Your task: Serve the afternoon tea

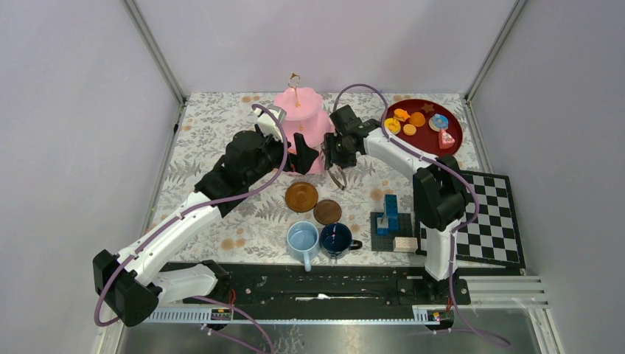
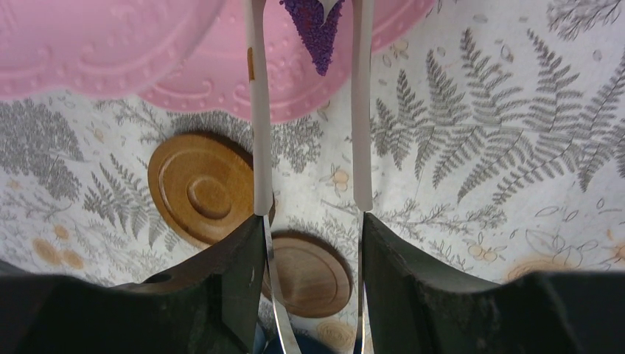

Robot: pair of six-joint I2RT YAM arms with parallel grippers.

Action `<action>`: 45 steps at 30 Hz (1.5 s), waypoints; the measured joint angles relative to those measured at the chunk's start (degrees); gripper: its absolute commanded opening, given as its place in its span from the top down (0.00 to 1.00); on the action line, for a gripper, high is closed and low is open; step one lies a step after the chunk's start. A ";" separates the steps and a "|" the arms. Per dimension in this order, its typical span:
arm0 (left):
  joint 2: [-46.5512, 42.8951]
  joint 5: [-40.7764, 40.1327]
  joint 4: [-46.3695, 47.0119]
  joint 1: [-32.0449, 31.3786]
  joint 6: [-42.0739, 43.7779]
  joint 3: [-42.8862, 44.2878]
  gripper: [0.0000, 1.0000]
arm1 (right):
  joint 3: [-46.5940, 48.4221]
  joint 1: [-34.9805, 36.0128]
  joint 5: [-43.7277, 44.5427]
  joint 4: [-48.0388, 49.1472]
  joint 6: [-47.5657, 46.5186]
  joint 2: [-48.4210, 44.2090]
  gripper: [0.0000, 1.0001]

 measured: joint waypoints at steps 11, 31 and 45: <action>0.00 0.02 0.02 0.04 0.00 0.00 0.01 | 5.51 0.07 3.34 -1.42 -0.87 4.83 0.74; -0.11 0.13 0.00 0.04 -0.04 0.00 0.01 | 12.24 0.74 8.24 -3.65 -2.58 10.62 0.45; -0.15 0.44 0.00 0.04 -0.31 0.00 0.01 | 8.39 0.90 9.44 -4.24 -3.28 7.78 0.35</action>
